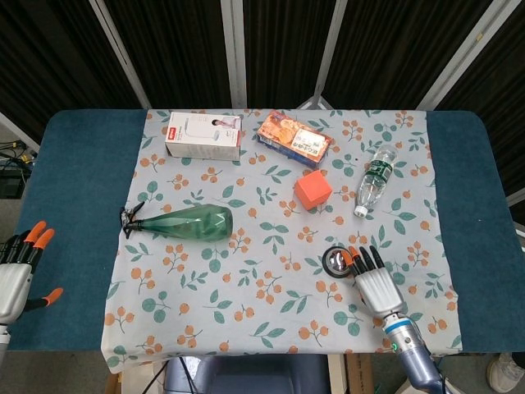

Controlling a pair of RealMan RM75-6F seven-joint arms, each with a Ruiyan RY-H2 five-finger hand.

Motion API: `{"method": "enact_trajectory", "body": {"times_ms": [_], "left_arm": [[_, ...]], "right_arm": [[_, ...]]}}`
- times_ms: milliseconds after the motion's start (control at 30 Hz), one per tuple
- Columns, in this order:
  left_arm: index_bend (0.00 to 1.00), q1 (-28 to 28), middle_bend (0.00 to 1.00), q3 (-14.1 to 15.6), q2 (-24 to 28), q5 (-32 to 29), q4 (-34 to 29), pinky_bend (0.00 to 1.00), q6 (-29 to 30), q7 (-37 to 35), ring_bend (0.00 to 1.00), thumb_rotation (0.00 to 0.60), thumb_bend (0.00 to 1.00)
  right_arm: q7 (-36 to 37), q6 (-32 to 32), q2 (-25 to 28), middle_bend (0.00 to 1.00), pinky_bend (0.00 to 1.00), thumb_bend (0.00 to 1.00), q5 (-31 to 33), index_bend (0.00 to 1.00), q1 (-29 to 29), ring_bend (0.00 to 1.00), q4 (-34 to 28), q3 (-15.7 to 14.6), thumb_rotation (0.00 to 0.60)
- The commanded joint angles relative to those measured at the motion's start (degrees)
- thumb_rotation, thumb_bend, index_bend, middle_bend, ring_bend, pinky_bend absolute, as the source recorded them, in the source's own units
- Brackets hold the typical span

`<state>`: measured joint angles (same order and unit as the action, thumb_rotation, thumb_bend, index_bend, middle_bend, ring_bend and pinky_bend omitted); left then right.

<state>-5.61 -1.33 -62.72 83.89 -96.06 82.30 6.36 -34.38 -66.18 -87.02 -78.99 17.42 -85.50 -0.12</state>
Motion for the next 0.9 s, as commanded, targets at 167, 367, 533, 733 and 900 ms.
{"method": "enact_trajectory", "body": {"times_ms": [167, 367, 533, 733, 900], "left_arm": [[0.00, -0.01, 0.00, -0.05, -0.02, -0.17, -0.02, 0.00, -0.07, 0.02, 0.00, 0.600, 0.00], [0.00, 0.01, 0.00, 0.05, 0.07, -0.27, -0.10, 0.00, -0.23, 0.21, 0.00, 0.600, 0.00], [0.00, -0.01, 0.00, 0.20, 0.06, 0.13, -0.17, 0.00, -0.12, 0.73, 0.00, 0.600, 0.00], [0.00, -0.02, 0.00, 0.03, -0.08, -0.19, 0.17, 0.00, -0.10, 0.96, 0.00, 0.600, 0.00], [0.00, 0.01, 0.00, -0.27, -0.03, -0.72, 0.07, 0.00, -0.02, 0.78, 0.00, 0.600, 0.00]], "right_arm": [[4.31, -6.60, 2.25, 0.00, 0.00, 0.92, -3.37, 0.00, 0.40, 0.00, -3.42, 4.27, 0.600], [7.39, -12.31, 8.37, 0.00, 0.00, 0.49, -3.79, 0.00, -2.36, 0.00, -7.95, 5.49, 0.600], [9.44, -15.10, 14.69, 0.00, 0.00, 0.32, -2.09, 0.00, -6.56, 0.00, -11.60, 3.57, 0.600], [13.36, -18.75, 19.30, 0.00, 0.00, 0.21, -4.55, 0.00, -10.46, 0.00, -11.85, 0.80, 0.600], [17.12, -20.11, 19.58, 0.00, 0.00, 0.21, -7.38, 0.00, -11.22, 0.00, -10.57, 0.28, 0.600]]}}
